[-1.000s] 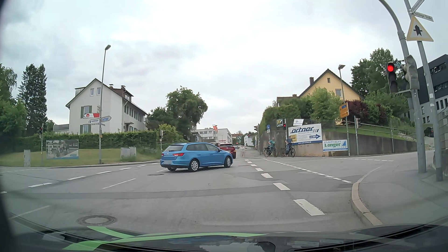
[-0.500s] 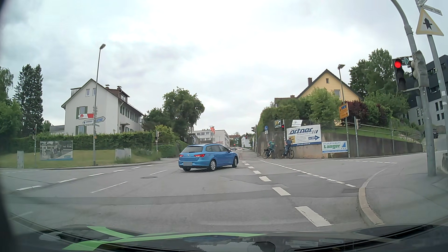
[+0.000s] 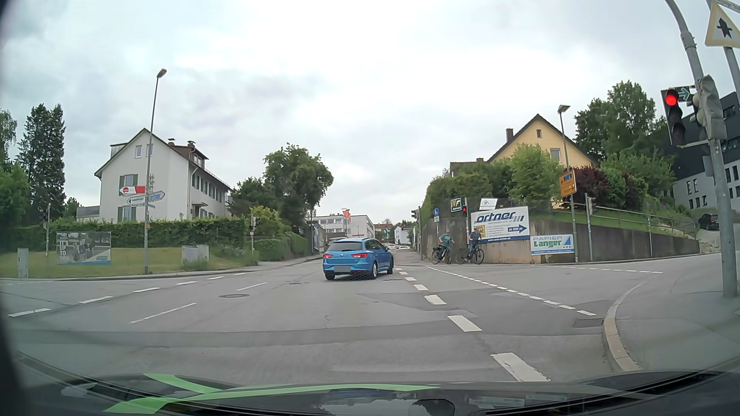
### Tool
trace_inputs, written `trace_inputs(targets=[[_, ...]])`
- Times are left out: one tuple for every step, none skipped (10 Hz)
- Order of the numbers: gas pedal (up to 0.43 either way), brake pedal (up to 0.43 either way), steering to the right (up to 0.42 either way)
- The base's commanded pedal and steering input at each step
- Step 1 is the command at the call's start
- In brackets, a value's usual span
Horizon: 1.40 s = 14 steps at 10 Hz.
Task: Follow the waypoints while adhering to traffic rules and regulations
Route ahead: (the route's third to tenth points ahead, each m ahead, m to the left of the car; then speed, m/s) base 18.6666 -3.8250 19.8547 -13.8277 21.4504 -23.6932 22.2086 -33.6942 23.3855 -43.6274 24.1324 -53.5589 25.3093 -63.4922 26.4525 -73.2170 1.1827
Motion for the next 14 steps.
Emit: trace_inputs(targets=[[0.110,0.000,0.062],[0.110,0.000,0.063],[0.110,0.000,0.064],[0.098,0.000,0.064],[0.098,0.000,0.064],[0.098,0.000,0.064],[0.087,0.000,0.065],[0.087,0.000,0.065],[0.079,0.000,0.067],[0.067,0.000,0.071],[0.067,0.000,0.076],[0.067,0.000,0.082],[0.067,0.000,0.086],[0.067,0.000,0.088]])
